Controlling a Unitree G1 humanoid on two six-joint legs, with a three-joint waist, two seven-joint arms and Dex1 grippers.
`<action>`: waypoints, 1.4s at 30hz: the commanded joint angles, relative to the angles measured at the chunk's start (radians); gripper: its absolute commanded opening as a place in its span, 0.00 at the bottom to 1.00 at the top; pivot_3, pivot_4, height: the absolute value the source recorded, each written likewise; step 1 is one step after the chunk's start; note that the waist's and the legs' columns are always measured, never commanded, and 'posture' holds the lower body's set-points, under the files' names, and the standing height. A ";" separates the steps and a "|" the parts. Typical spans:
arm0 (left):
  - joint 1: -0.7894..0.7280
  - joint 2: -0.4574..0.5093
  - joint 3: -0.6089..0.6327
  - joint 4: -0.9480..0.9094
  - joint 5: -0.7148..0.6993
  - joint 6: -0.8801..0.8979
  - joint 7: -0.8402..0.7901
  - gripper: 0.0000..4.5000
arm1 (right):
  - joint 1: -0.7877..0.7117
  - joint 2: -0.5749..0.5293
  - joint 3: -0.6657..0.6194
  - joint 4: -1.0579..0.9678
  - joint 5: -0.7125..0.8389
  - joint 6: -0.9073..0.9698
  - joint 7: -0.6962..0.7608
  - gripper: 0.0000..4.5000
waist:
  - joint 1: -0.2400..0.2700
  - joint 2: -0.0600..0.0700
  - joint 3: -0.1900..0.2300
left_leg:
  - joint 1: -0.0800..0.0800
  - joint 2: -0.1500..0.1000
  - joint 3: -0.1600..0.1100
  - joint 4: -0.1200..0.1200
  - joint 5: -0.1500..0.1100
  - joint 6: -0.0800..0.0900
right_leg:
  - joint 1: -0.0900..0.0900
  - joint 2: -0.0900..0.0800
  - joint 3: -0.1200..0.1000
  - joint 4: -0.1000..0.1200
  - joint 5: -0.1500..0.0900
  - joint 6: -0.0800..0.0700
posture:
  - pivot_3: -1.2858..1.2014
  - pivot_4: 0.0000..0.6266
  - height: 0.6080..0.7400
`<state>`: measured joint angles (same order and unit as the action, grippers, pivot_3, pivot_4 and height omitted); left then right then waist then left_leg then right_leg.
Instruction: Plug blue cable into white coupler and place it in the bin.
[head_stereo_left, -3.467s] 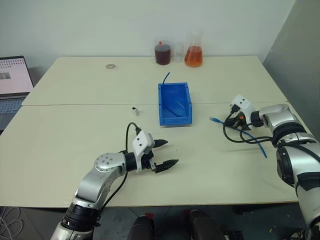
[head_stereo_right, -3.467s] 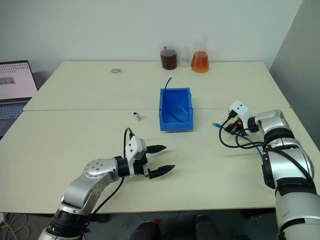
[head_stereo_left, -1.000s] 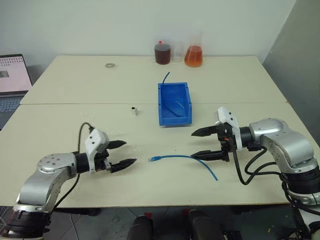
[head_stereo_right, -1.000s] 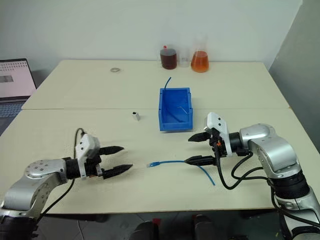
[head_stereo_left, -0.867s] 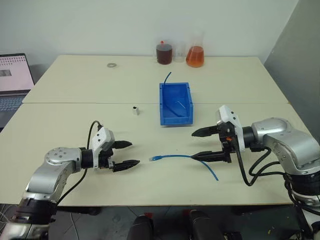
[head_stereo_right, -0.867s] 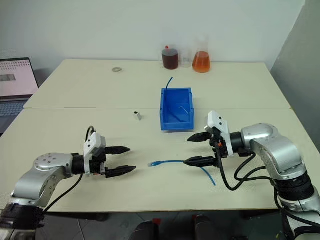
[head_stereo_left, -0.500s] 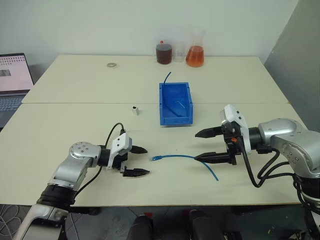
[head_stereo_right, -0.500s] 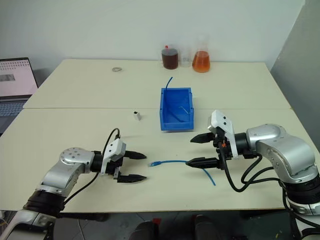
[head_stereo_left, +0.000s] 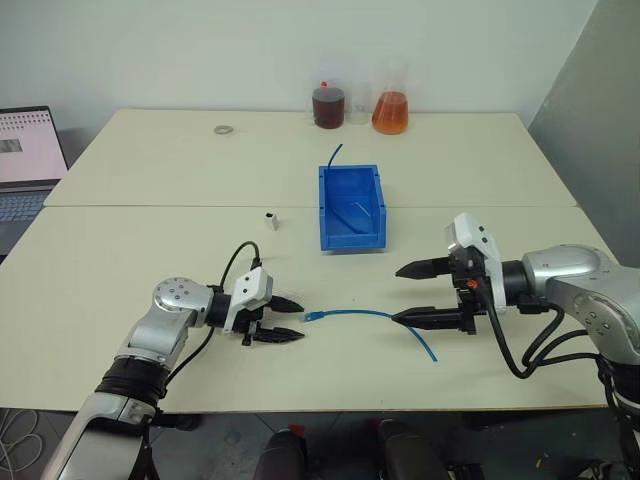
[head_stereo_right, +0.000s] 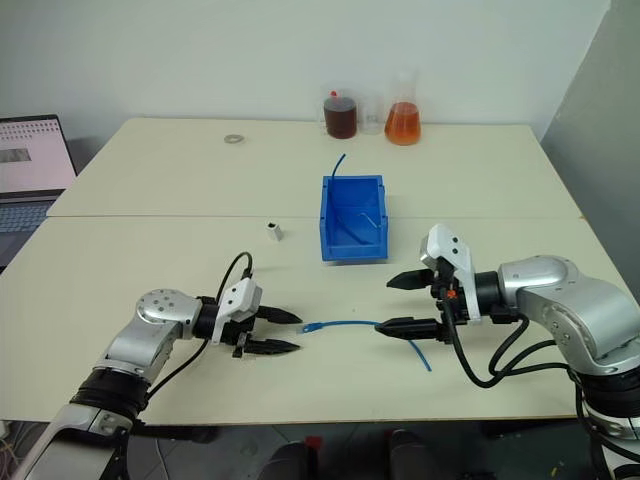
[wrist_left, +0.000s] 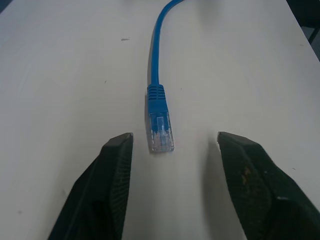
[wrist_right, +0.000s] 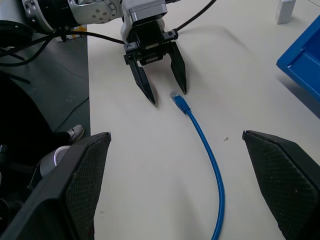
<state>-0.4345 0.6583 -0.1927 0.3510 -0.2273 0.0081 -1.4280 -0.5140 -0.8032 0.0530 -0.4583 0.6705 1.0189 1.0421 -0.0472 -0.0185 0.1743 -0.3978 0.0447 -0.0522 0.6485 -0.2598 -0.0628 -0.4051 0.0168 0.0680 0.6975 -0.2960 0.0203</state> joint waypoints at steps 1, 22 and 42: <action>0.014 -0.016 -0.014 -0.001 0.020 -0.034 0.002 0.35 | -0.005 -0.011 -0.023 -0.013 0.027 -0.008 -0.003 1.00 | 0.000 0.000 0.000 | 0.000 0.000 0.000 0.000 0.000 0.000 | 0.000 0.000 0.000 0.000 0.000 0.000 | 0.52 0.24 1.00; -0.182 -0.171 0.226 -0.415 -0.348 0.710 0.386 0.05 | -0.013 0.144 -0.249 -0.029 0.331 0.162 -0.241 1.00 | 0.014 -0.004 0.003 | -0.003 0.000 -0.004 0.006 0.000 0.000 | 0.000 0.000 -0.003 0.002 0.000 0.000 | 0.52 0.24 1.00; -0.222 -0.271 0.347 -0.586 -0.781 1.094 0.649 0.05 | -0.172 0.246 -0.292 0.177 0.549 0.205 -0.397 1.00 | 0.013 -0.004 0.003 | -0.003 0.000 -0.002 0.011 0.000 0.000 | 0.001 0.000 -0.001 0.004 0.001 0.001 | 0.52 0.24 1.00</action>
<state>-0.6583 0.3894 0.1436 -0.1995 -0.9794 1.1061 -0.7920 -0.6557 -0.5502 -0.2235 -0.2687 1.1727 1.2223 0.6359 -0.0341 -0.0228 0.1769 -0.4006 0.0448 -0.0544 0.6590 -0.2599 -0.0628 -0.4038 0.0170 0.0671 0.7010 -0.2953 0.0216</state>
